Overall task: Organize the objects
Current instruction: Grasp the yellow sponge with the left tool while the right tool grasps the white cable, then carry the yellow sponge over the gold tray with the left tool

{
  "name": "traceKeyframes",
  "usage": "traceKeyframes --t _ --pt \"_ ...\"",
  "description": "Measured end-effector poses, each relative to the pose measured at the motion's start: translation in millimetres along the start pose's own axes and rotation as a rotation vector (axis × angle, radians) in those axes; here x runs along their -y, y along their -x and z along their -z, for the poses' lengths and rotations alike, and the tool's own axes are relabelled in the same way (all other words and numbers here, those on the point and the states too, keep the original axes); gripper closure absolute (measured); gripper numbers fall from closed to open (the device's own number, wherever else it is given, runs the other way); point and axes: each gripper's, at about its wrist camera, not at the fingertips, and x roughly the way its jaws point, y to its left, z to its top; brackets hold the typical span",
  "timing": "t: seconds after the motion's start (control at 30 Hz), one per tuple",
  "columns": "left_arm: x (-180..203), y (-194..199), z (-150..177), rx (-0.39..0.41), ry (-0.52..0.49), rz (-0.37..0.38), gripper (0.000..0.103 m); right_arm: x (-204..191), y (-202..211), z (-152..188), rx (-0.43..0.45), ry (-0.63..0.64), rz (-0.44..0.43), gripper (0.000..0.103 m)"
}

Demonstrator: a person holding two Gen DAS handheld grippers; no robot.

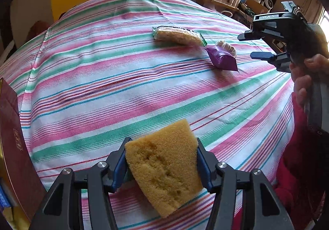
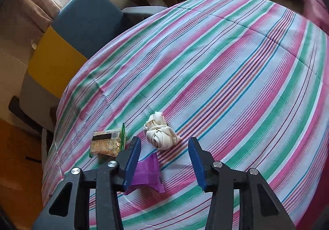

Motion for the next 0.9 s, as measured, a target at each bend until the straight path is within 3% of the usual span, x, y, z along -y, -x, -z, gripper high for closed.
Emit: traceKeyframes --t 0.17,0.37,0.53,0.6,0.67,0.7,0.73,0.9 --pt "0.3 0.0 3.6 -0.009 0.001 0.014 0.044 -12.5 -9.5 2.8 -0.052 0.055 0.05 0.051" --pt "-5.5 1.2 7.9 0.007 0.015 0.045 0.044 -38.3 -16.0 -14.1 -0.029 0.165 0.121 0.024" --pt "-5.6 0.8 8.5 0.016 0.022 0.046 0.044 -53.5 -39.1 -20.2 -0.06 0.283 0.163 0.023" --pt "-7.3 0.8 8.6 0.017 0.03 0.055 0.044 -55.8 -54.9 -14.5 -0.085 0.343 0.189 0.028" --pt "-8.3 2.3 9.5 0.02 0.039 0.057 0.044 -51.0 -70.0 -3.7 -0.127 0.402 0.205 0.066" --pt "-8.9 3.6 10.7 0.022 0.042 0.055 0.044 -52.0 -70.5 -0.2 -0.108 0.449 0.251 0.071" --pt "-7.5 2.9 11.1 0.028 0.043 0.048 0.044 -55.5 -67.1 -0.2 -0.087 0.474 0.256 0.075" --pt "-4.5 4.6 15.7 0.056 0.028 0.028 0.044 -59.4 -75.6 7.2 -0.102 0.524 0.262 0.075"
